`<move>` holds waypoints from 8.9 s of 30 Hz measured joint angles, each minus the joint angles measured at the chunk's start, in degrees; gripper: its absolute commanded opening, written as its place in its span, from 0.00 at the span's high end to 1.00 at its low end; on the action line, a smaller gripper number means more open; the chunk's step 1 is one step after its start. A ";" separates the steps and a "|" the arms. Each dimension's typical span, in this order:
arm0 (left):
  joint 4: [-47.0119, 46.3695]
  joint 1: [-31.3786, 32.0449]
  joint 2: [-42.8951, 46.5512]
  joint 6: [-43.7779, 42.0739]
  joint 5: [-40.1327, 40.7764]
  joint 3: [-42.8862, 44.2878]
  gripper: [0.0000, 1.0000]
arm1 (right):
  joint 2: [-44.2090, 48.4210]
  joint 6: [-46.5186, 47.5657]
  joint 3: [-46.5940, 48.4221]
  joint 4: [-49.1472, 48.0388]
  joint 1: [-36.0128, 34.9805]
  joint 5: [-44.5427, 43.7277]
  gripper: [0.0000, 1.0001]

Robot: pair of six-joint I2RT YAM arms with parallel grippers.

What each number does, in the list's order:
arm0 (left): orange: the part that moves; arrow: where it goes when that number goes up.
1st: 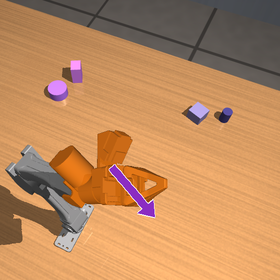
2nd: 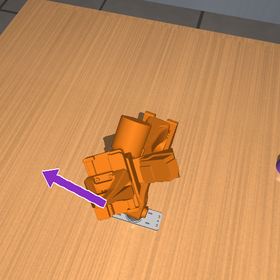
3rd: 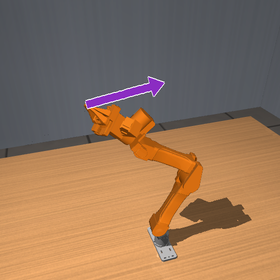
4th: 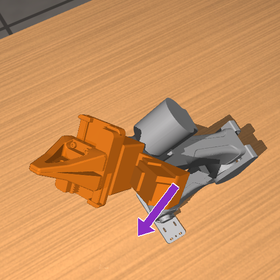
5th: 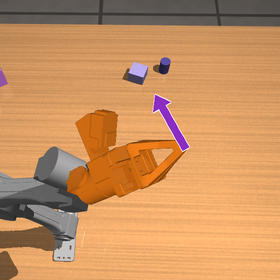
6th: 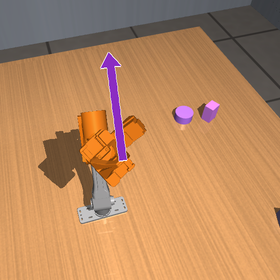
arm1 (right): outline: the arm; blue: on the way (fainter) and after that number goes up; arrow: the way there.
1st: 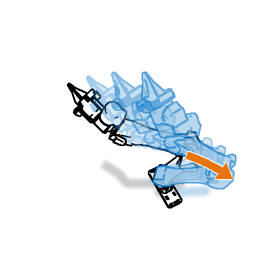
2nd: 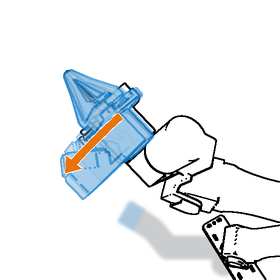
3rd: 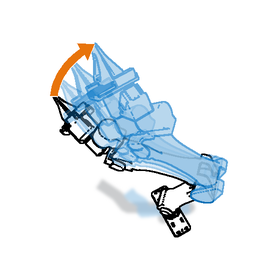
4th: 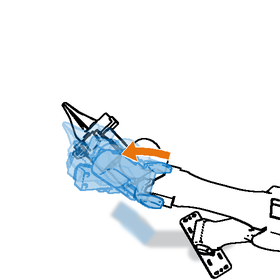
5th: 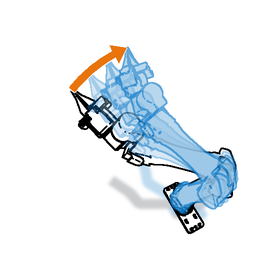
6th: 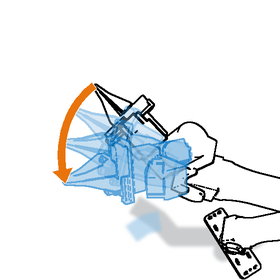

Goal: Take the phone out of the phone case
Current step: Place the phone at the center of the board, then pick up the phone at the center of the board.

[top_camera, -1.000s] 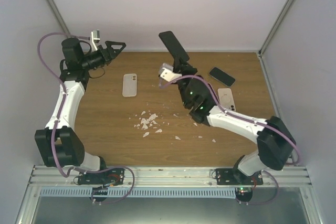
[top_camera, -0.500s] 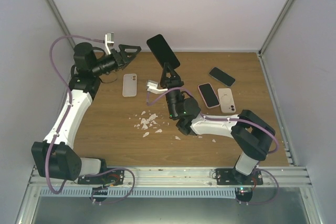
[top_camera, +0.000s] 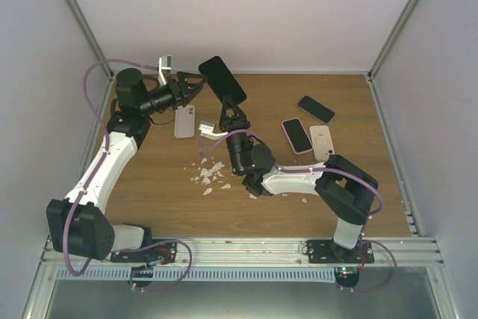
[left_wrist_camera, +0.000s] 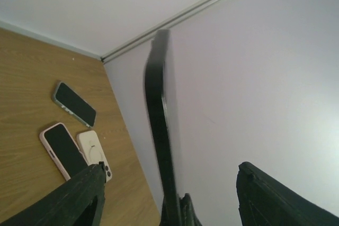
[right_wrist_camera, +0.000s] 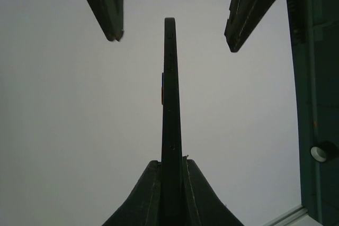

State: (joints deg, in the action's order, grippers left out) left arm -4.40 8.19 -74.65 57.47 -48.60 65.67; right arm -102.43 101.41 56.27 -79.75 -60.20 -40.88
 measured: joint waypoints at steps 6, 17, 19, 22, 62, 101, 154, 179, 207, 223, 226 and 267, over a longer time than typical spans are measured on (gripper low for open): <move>-2.75 0.87 0.00 1.44 -0.02 -0.37 0.51 | -1.97 0.90 1.95 -0.92 -0.76 -0.44 1.00; -4.46 1.09 0.00 2.56 -0.04 -1.79 0.70 | -3.43 1.86 3.65 -1.55 -2.34 -0.68 1.00; -4.55 1.09 0.00 2.51 -0.04 -1.79 0.76 | -3.43 1.86 3.65 -1.68 -2.62 -0.68 0.99; -4.79 1.11 0.00 2.60 -0.02 -1.79 0.85 | -3.43 1.86 3.65 -1.70 -3.08 -0.68 0.99; 25.11 -12.68 0.33 -39.58 -9.79 9.20 1.00 | 21.70 -24.52 -9.29 24.70 6.27 -2.51 0.00; 66.97 -22.49 -33.81 -91.76 -7.82 2.01 0.94 | 31.54 -75.06 4.09 108.56 48.11 42.86 0.00; 53.48 -22.32 -17.33 -74.27 9.11 8.90 0.01 | 22.14 -81.53 6.91 110.40 48.33 47.78 0.00; 46.90 -21.70 2.82 -70.58 16.59 11.85 0.01 | -4.11 -85.13 21.94 116.37 51.93 51.47 0.01; 45.75 -21.70 3.30 -64.11 8.55 13.20 0.01 | -14.84 -88.19 25.90 118.49 52.46 53.18 0.01; 45.31 -21.70 3.34 -62.36 8.74 13.20 0.01 | -11.65 -88.24 18.43 109.85 49.40 48.48 0.23; 45.29 -21.70 3.41 -62.36 8.98 13.20 0.01 | -11.30 -88.26 17.88 109.33 49.37 48.70 0.33; 48.46 -5.51 -4.04 -69.18 -4.96 4.00 0.04 | 24.44 -42.93 -1.99 107.32 19.67 39.32 0.41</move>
State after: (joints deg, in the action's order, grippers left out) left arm 44.05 2.68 -78.70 -11.70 -53.56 69.67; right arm -78.00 58.48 54.28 27.57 -40.53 -1.56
